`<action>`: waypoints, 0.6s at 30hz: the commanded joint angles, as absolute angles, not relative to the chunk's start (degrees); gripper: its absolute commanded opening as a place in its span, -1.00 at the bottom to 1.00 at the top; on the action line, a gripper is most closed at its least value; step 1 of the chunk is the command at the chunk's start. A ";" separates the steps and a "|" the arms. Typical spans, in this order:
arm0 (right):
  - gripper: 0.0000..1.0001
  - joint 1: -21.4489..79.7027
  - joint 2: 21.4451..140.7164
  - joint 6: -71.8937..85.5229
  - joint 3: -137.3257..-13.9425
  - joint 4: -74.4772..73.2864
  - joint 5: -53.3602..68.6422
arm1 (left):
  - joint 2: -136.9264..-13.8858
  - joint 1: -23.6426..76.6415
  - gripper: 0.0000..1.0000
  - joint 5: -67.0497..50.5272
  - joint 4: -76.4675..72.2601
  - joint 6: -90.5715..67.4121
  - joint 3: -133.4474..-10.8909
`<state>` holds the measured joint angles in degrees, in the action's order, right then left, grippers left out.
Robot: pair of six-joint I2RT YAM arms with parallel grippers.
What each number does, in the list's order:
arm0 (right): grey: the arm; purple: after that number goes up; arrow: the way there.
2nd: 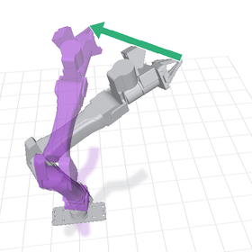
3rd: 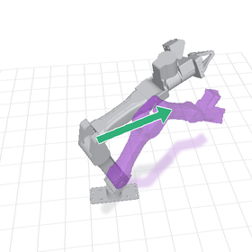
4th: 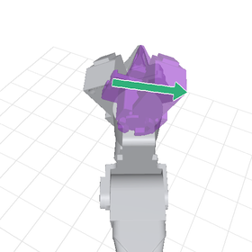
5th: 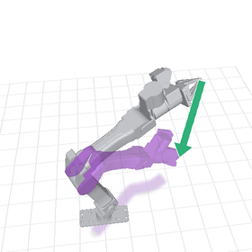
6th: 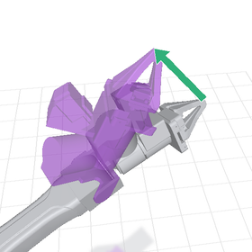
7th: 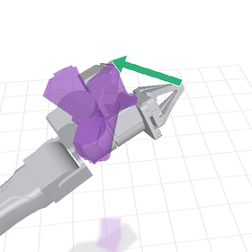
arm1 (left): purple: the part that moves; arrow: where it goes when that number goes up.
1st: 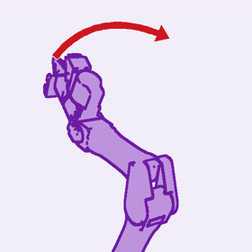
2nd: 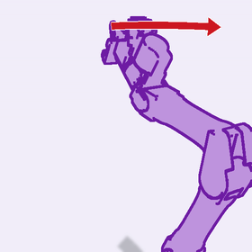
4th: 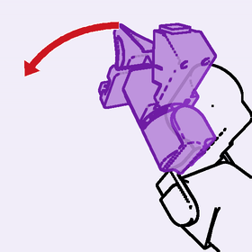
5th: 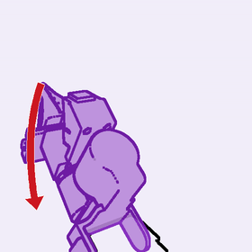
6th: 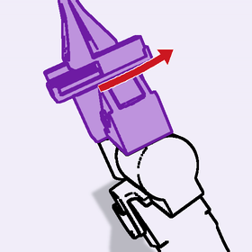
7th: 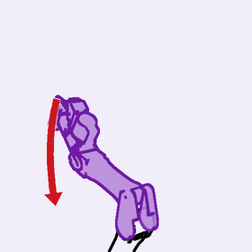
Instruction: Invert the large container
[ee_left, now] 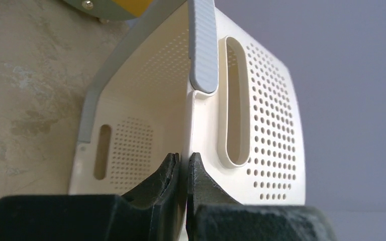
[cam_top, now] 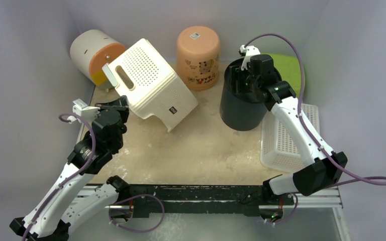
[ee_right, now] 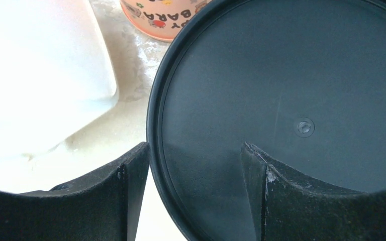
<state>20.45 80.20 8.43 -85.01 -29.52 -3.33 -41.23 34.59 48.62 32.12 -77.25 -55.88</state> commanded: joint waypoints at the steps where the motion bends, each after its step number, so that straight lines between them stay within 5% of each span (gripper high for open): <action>1: 0.38 20.13 78.25 8.97 -83.81 -26.34 -2.15 | -44.36 34.28 -1.00 45.64 59.10 -80.08 -48.48; 18: 0.38 19.87 78.48 8.77 -81.40 -24.13 -1.01 | -45.98 34.23 -1.00 43.07 56.35 -81.52 -44.62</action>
